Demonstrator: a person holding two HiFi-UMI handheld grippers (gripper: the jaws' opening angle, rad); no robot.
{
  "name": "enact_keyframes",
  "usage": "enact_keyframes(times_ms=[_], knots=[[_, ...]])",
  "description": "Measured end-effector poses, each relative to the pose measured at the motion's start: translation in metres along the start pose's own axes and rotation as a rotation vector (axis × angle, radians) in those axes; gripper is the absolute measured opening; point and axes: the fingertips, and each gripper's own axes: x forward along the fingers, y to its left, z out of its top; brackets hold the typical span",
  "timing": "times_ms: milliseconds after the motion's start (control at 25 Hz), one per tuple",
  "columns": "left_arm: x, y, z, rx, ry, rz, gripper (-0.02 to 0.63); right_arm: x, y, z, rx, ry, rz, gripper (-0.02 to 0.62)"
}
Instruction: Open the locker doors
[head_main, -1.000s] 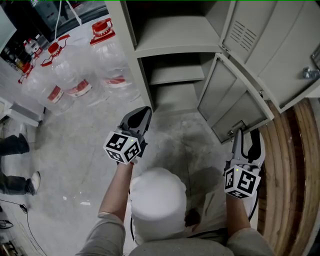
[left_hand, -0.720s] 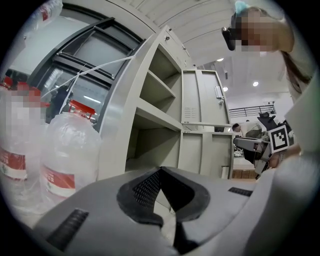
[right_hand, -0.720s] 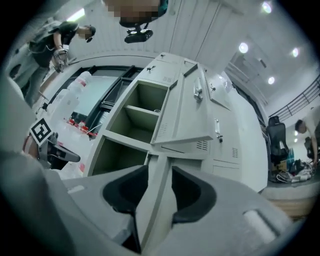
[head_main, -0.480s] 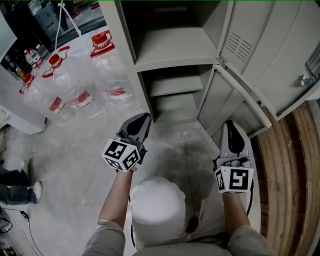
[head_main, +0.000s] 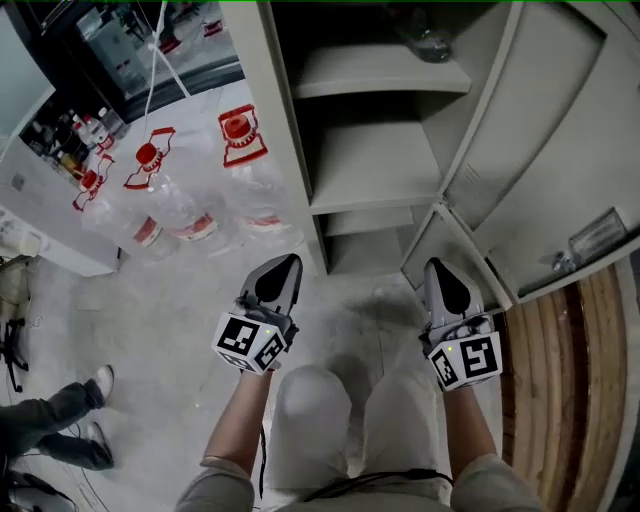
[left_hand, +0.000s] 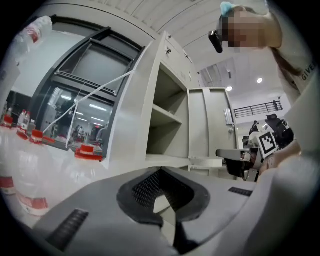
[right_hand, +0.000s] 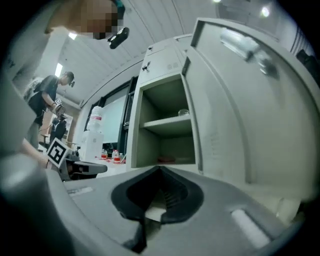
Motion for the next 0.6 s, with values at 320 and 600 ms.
enact_keyframes(times_ms=[320, 600], knots=[[-0.016, -0.034, 0.152, -0.034, 0.013, 0.090, -0.002, 0.004, 0.017, 0.151, 0.025, 0.024, 0.082, 0.002], [-0.047, -0.094, 0.272, -0.033, 0.036, 0.089, -0.002, -0.046, 0.023, 0.272, 0.119, 0.045, 0.121, 0.002]])
